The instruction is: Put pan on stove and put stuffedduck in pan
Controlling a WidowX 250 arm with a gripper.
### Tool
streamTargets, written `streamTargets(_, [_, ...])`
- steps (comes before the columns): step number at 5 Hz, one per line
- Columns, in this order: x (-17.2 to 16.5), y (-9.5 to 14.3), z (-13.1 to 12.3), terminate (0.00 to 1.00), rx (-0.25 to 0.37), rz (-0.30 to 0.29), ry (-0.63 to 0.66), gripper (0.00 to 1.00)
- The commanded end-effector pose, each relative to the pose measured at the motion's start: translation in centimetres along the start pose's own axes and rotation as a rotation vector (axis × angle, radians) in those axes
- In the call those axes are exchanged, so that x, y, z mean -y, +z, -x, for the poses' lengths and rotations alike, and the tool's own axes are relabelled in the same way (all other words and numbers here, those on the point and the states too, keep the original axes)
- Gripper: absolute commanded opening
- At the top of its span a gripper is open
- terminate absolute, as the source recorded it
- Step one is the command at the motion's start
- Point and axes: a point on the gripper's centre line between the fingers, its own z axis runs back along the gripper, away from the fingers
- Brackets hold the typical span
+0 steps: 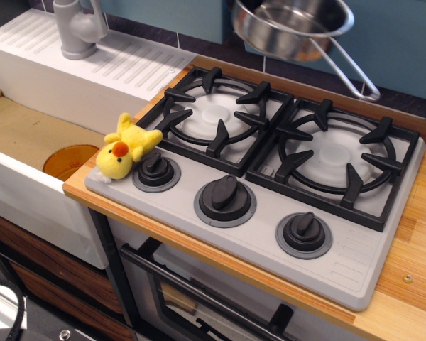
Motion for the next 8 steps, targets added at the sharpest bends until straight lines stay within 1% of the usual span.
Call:
streamTargets(1, [-3.8, 0.4, -1.0, 0.00, 0.063, 0.001, -0.012, 0.00])
streamTargets(2, [-4.9, -0.8, -0.8, 0.00, 0.071, 0.008, -0.003, 0.00])
streamTargets(3, [-6.1, -2.0, -0.6, 0.00, 0.079, -0.006, 0.002, 0.00])
streamTargets(4, [-7.6, -3.6, -0.3, 0.00, 0.089, 0.010, -0.003, 0.00])
streamTargets(6, [-8.5, -7.5, -0.6, 0.00, 0.123, 0.057, -0.014, 0.00])
streamTargets(7, [-8.6, -9.5, -1.1, 0.00, 0.151, 0.084, -0.019, 0.00])
streamTargets(8, [-8.4, -10.7, -2.0, 0.00, 0.192, 0.092, -0.018, 1.00])
